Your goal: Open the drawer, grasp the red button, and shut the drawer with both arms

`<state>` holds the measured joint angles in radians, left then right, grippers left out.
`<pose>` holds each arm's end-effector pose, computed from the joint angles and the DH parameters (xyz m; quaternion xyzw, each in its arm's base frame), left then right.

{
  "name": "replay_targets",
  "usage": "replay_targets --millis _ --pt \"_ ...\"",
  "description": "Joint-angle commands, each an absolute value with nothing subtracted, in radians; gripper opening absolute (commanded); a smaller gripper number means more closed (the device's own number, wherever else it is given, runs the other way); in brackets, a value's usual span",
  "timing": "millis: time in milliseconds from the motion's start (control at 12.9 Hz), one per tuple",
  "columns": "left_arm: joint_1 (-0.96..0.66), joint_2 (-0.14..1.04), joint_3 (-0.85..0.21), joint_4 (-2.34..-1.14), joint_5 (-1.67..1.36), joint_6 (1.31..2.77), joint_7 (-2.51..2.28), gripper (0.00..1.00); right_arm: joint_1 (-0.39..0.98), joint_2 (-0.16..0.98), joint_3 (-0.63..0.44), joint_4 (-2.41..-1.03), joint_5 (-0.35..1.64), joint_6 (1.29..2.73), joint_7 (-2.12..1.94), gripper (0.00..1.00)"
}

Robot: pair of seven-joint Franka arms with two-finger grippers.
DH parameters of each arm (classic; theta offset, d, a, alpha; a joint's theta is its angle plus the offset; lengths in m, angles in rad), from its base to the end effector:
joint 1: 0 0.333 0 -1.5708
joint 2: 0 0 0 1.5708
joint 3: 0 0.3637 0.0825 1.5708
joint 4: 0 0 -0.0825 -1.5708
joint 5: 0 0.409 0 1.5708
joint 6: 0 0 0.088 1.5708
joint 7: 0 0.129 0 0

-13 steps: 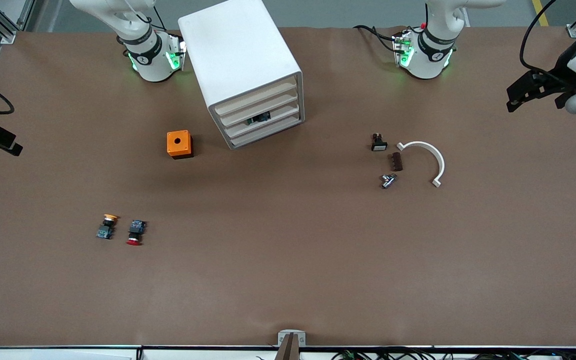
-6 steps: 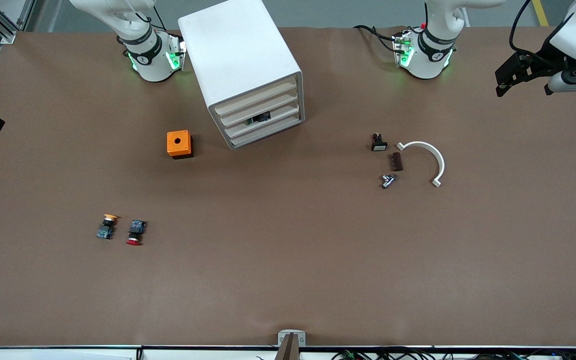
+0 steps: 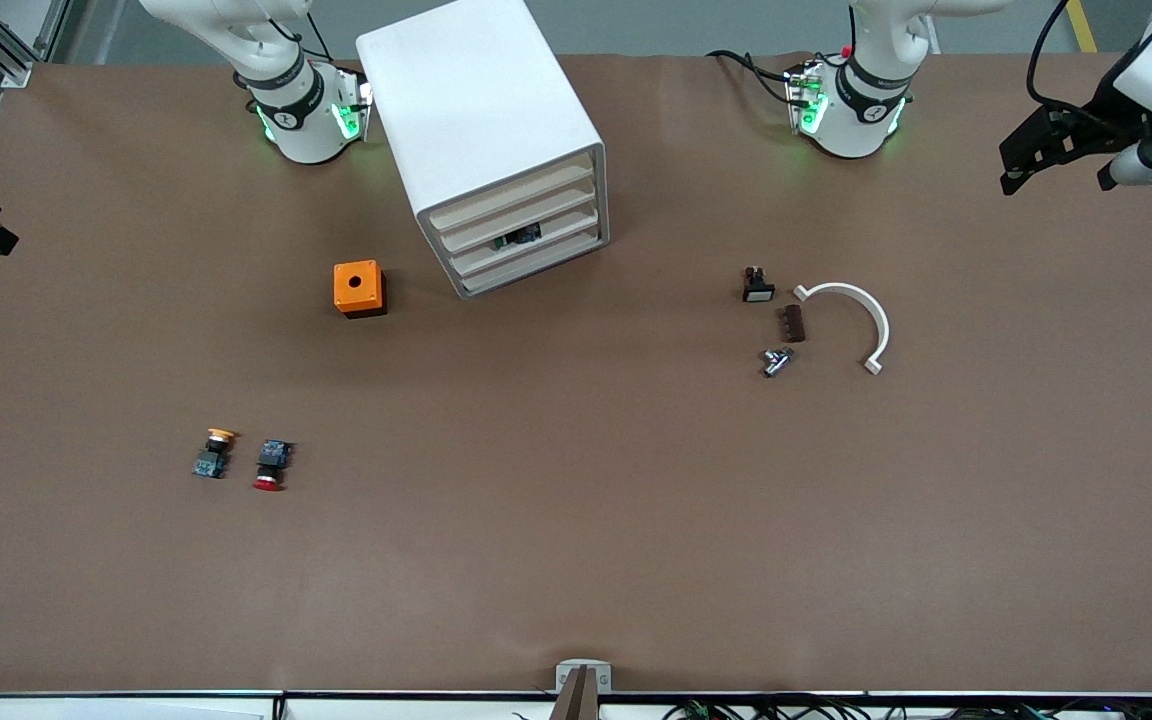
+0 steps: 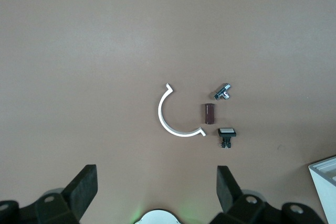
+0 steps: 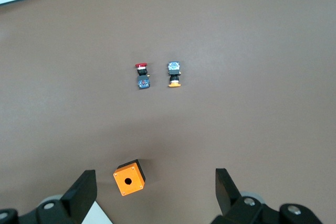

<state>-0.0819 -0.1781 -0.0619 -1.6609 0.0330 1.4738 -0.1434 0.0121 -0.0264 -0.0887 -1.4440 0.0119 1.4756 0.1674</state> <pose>0.4988 -0.0712 0.6938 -0.9997 -0.0018 0.0015 0.0224 0.5583 -0.0421 0.7190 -0.9922 0.1209 -0.0286 0.0084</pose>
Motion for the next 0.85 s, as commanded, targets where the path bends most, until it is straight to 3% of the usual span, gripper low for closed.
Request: replay_targets --millis 0,773 --pt "-0.074 -0.175 -0.067 -1.669 0.021 1.483 -0.143 1.0 -0.009 -0.057 -0.067 -1.479 0.002 1.471 0.186 1.0" --pt "-0.069 -0.153 -0.067 -1.642 0.026 1.457 -0.126 1.0 -0.002 -0.055 -0.064 -1.488 -0.002 1.463 0.16 1.0"
